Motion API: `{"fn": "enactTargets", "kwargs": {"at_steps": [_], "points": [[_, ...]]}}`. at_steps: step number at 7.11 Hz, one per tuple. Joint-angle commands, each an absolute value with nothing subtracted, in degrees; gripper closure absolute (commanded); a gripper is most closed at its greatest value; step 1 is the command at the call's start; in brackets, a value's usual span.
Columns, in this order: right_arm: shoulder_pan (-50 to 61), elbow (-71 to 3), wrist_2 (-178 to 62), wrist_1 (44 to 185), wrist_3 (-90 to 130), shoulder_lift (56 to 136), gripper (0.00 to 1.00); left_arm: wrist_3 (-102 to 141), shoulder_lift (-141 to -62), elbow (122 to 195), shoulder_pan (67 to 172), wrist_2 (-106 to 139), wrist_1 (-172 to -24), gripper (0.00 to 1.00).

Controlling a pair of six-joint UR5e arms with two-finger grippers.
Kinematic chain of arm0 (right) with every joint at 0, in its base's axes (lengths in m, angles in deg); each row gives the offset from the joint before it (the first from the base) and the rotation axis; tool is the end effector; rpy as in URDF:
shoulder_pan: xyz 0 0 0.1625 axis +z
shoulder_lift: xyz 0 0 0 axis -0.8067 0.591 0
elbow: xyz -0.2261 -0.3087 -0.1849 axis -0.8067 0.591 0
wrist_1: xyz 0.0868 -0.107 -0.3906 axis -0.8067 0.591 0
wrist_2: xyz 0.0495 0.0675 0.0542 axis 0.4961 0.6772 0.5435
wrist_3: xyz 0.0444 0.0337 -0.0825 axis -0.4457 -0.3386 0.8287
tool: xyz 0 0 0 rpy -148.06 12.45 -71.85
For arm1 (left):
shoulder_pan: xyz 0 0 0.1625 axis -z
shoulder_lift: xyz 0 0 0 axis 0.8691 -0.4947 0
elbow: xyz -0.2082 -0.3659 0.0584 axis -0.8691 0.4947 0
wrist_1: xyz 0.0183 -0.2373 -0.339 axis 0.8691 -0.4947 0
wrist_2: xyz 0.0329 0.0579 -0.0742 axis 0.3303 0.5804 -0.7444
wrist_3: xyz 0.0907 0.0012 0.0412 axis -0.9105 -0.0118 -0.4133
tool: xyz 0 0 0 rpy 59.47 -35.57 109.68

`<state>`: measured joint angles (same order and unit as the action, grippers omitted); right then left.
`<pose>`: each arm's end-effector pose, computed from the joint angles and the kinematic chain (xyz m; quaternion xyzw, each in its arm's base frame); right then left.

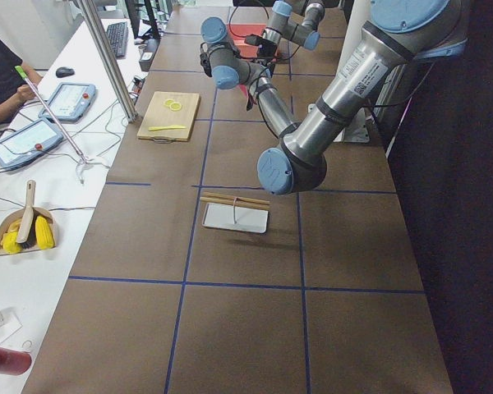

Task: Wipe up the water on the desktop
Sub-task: 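Grasp the hanging pink cloth with the right gripper below the left gripper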

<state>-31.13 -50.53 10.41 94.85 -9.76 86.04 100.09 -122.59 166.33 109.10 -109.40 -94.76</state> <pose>-0.4828 -0.3436 0.1478 0.3545 -0.5565 -0.1447 0.7374 0.3682 -0.4944 0.1113 -0.1740 0.6213 -0.0725 0.7606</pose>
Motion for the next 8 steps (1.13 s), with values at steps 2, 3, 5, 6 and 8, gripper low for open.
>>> {"fn": "enactTargets", "kwargs": {"at_steps": [2, 3, 5, 6, 8], "points": [[-31.53, -50.6, 10.14, 90.96, -9.75, 86.7, 0.0, 100.06, -122.97, 165.62, 108.87, -109.25, -94.76, 1.0], [-31.8, -50.52, 10.23, 90.95, -9.75, 86.7, 0.0, 100.15, -123.14, 165.53, 108.78, -109.25, -94.76, 1.0], [-32.06, -50.25, 10.05, 90.86, -10.01, 86.53, 0.0, 100.15, -123.41, 165.45, 108.69, -109.25, -94.76, 1.0], [-32.15, -50.08, 10.05, 90.95, -10.1, 86.44, 0.0, 100.06, -123.5, 165.45, 108.52, -109.25, -94.76, 1.0], [-32.15, -50.16, 9.88, 90.86, -10.45, 86.44, 0.04, 100.06, -123.41, 165.45, 108.34, -109.25, -94.76, 1.0]]}}
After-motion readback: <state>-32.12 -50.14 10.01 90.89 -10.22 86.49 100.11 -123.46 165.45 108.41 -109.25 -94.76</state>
